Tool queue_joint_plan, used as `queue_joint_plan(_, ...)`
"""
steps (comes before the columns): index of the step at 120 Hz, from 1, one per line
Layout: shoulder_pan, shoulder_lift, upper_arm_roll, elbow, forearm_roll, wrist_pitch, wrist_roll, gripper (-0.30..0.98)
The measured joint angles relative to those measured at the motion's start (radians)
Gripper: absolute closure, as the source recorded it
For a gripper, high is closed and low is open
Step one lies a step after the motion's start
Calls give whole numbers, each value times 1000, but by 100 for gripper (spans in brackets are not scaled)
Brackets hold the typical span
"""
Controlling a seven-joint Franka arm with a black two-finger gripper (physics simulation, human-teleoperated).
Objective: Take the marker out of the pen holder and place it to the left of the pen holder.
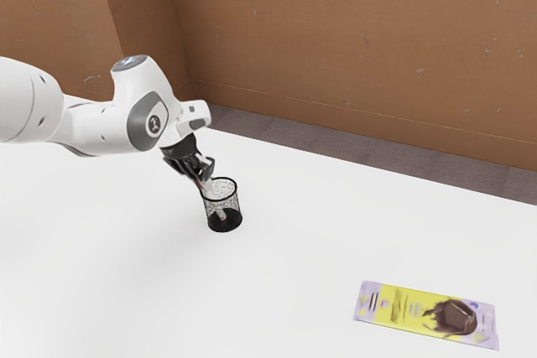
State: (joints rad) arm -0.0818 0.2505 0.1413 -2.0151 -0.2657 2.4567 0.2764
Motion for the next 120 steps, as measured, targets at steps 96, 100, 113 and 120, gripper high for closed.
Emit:
queue_joint_plan(96,167,100,-1,201,-124,120,65,77)
queue_joint_plan(100,191,112,-2,204,-143,140,91,77)
queue_joint_plan(113,244,187,-8,223,-220,188,183,77)
queue_joint_plan(120,252,210,-10,231,-244,207,228,77)
